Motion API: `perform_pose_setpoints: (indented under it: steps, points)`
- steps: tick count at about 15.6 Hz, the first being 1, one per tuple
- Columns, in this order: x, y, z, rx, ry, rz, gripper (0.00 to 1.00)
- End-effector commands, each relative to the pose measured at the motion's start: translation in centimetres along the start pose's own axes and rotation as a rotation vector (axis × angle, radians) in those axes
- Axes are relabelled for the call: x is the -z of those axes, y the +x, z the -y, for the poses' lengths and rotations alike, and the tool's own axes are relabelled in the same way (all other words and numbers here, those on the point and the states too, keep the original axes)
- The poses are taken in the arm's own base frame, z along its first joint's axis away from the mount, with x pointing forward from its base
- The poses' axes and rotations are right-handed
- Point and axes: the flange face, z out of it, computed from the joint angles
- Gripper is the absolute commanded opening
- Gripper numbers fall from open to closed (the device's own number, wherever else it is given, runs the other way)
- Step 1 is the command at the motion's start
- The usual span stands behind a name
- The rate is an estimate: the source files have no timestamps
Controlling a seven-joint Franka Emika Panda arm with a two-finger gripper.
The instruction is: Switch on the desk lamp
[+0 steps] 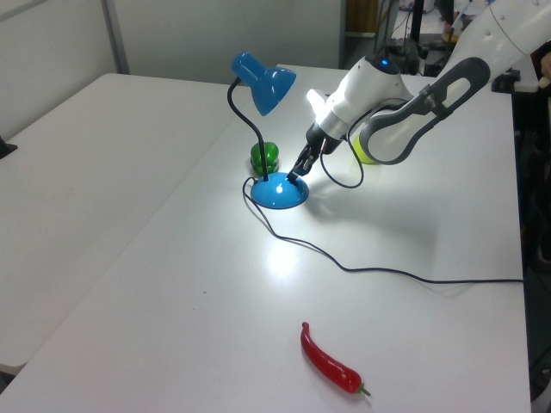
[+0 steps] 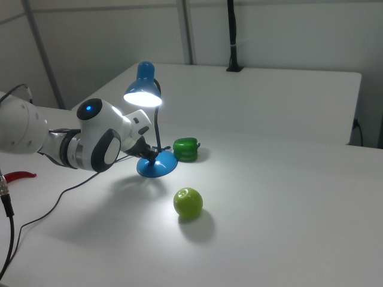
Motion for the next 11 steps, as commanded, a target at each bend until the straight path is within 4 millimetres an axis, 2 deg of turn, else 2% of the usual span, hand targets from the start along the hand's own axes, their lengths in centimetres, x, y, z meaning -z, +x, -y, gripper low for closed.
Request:
perform_pose_setpoints:
  steps: [1,3,6,11]
  points:
    - [0.9,0.1,-0.4,-0.001,-0.012,-0.017,0.0]
    - [2.3,-0.3,-0.5,-0.004,-0.01,-0.014,0.0]
    - [3.3,-1.0,-0.1,-0.006,-0.003,0.017,0.0]
    - [6.2,-0.8,0.2,-0.007,0.013,0.199,0.0]
